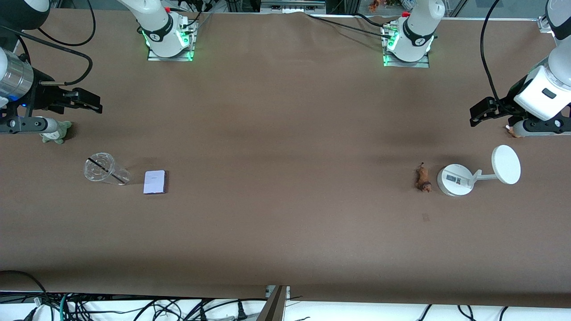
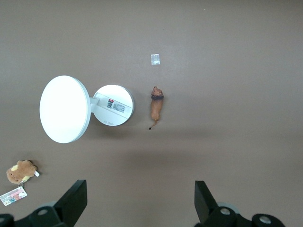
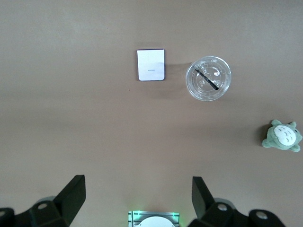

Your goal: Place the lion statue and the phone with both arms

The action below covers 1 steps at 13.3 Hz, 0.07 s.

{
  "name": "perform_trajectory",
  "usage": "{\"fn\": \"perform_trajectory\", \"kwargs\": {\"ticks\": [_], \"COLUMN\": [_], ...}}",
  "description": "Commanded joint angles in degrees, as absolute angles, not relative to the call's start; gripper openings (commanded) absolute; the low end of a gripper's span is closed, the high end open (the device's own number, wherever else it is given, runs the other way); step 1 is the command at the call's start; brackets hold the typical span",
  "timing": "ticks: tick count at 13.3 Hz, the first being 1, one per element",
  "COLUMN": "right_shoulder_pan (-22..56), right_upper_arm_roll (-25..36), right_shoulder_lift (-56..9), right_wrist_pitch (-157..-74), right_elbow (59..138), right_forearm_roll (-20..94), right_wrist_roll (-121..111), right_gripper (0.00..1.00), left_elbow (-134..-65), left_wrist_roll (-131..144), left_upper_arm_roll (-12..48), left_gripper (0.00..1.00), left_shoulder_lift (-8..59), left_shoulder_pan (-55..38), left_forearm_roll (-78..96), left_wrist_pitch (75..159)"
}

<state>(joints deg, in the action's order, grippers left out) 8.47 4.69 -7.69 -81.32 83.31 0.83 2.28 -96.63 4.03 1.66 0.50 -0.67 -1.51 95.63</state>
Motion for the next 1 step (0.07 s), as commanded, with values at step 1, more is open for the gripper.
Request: {"fn": "perform_trajectory", "kwargs": {"ticks": [1], "right_shoulder_pan": [8.2], "right_upper_arm_roll": [4.6], "right_shoulder_lift": [-5.7], "right_wrist_pitch": [-80.9], "right_elbow": [85.1], "right_forearm_roll": [1.3], "right_wrist_roll": [2.1], "right_gripper": [0.99], "left_elbow": [-97.1], "left_wrist_roll": [3.8], "left_upper_arm_roll": [1.5], "left_gripper": [1.00], "left_shoulder_lift": [-0.4], "left_shoulder_pan": [-1.0], "left_forearm_roll": [-0.4], "left_wrist_pitch": [95.2]}}
